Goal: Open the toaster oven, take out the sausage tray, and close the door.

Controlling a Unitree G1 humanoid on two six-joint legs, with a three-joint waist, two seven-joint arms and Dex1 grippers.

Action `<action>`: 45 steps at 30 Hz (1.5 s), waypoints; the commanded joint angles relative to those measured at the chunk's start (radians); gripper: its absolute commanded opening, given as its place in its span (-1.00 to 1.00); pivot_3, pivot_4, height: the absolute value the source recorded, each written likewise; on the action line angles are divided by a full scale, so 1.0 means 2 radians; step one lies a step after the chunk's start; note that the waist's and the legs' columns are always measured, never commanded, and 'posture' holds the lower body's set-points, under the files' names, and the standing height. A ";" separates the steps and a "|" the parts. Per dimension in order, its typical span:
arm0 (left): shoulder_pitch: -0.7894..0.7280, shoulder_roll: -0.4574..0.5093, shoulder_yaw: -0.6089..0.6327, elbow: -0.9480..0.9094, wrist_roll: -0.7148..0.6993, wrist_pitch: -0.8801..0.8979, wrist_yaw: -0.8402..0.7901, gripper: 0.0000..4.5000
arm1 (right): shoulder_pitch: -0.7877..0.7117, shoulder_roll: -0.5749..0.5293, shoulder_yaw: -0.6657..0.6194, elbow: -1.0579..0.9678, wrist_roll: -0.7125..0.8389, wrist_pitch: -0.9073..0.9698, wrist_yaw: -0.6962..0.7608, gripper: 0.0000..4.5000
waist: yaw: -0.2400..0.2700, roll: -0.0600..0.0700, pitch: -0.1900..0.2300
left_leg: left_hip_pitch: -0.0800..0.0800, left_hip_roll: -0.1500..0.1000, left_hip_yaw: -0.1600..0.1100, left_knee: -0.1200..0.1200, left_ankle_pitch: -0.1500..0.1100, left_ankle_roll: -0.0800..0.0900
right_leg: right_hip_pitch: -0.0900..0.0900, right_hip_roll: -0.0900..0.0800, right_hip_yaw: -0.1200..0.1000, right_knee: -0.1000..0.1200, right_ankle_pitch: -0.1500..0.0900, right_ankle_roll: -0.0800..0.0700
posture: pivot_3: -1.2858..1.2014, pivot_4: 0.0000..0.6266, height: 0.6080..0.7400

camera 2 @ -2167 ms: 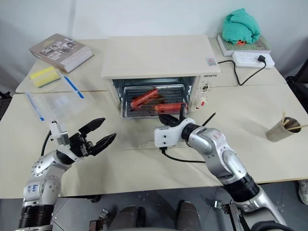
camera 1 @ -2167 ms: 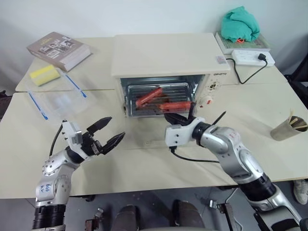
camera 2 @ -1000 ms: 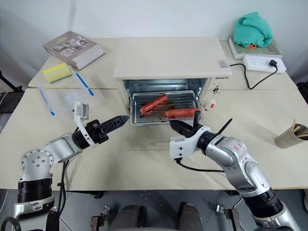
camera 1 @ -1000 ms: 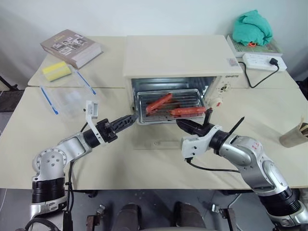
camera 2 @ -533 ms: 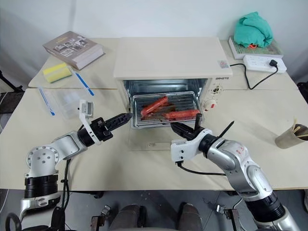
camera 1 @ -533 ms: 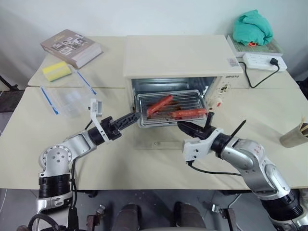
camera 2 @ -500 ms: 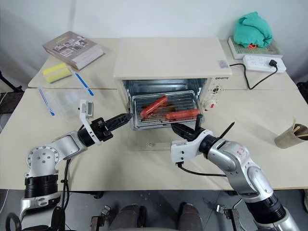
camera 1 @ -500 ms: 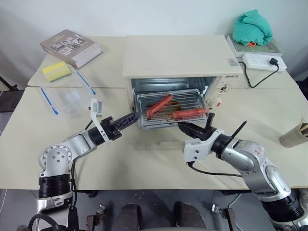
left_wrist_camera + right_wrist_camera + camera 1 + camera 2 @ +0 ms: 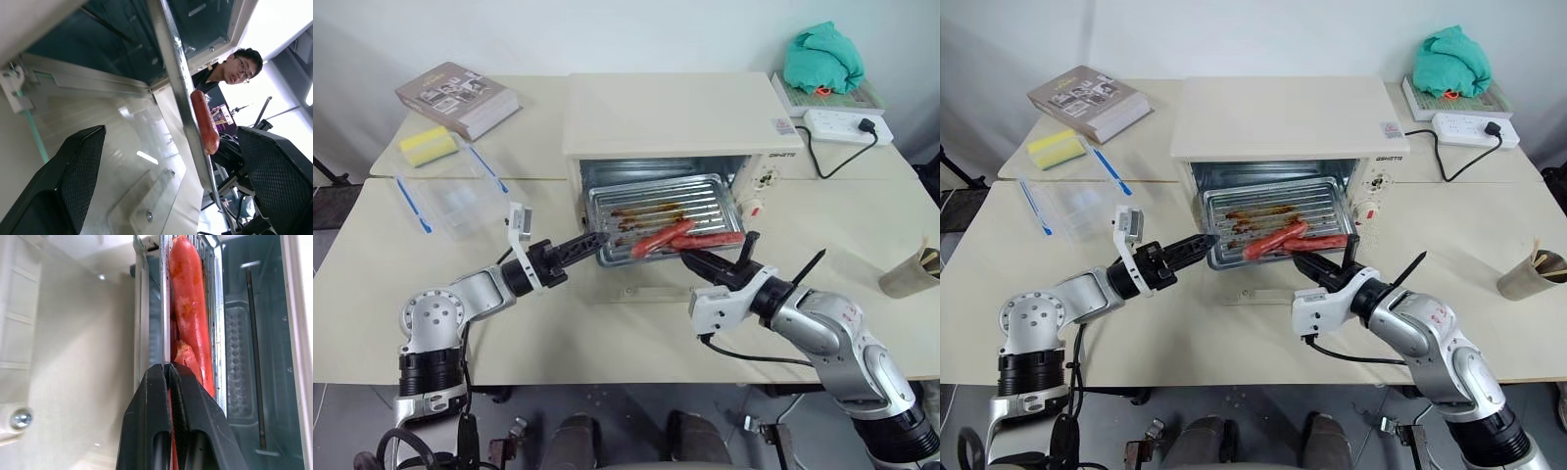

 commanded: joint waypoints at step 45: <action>0.068 -0.072 0.046 0.002 -0.357 -0.001 0.321 -1.00 | 0.026 -0.048 -0.055 -0.068 0.406 0.041 0.161 0.59 | 0.003 0.000 0.000 | 0.001 0.000 0.000 0.003 0.000 0.001 | 0.002 0.000 0.001 0.000 0.000 0.000 | 0.03 -0.52 1.00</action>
